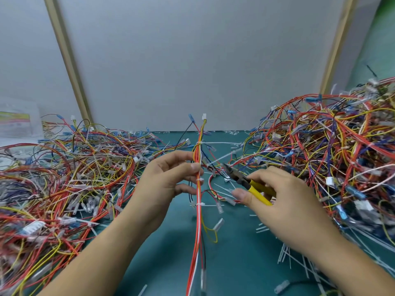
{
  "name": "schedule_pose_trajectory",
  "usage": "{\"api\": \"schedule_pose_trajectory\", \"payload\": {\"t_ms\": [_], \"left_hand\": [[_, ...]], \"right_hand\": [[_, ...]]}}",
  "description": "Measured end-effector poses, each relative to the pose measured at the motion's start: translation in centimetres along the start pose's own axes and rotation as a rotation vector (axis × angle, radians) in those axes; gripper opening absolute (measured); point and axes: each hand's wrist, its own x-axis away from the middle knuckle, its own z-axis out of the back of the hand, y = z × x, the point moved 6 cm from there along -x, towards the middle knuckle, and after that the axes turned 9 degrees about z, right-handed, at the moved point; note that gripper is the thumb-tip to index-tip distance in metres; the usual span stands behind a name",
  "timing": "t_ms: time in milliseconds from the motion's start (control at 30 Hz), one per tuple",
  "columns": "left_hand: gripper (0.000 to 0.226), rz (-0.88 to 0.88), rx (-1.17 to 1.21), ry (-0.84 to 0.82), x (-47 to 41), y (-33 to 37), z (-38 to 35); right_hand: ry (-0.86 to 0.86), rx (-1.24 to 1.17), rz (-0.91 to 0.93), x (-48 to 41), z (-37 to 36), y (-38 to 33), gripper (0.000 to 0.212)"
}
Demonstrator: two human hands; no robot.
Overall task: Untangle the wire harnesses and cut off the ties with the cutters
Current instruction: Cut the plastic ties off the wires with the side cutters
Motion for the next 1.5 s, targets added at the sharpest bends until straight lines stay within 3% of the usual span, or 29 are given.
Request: {"api": "schedule_pose_trajectory", "payload": {"t_ms": [67, 667, 1500], "left_hand": [[0.011, 0.002, 0.018, -0.017, 0.0, 0.0, -0.1], [0.009, 0.125, 0.164, -0.14, 0.2, -0.6, -1.2], [0.01, 0.133, 0.128, -0.173, 0.2, -0.8, -1.3]], "right_hand": [[-0.027, 0.006, 0.006, 0.1, -0.1, -0.1, 0.055], [-0.023, 0.028, 0.031, 0.2, -0.1, -0.4, 0.039], [-0.08, 0.069, 0.01, 0.3, 0.3, -0.7, 0.064]]}}
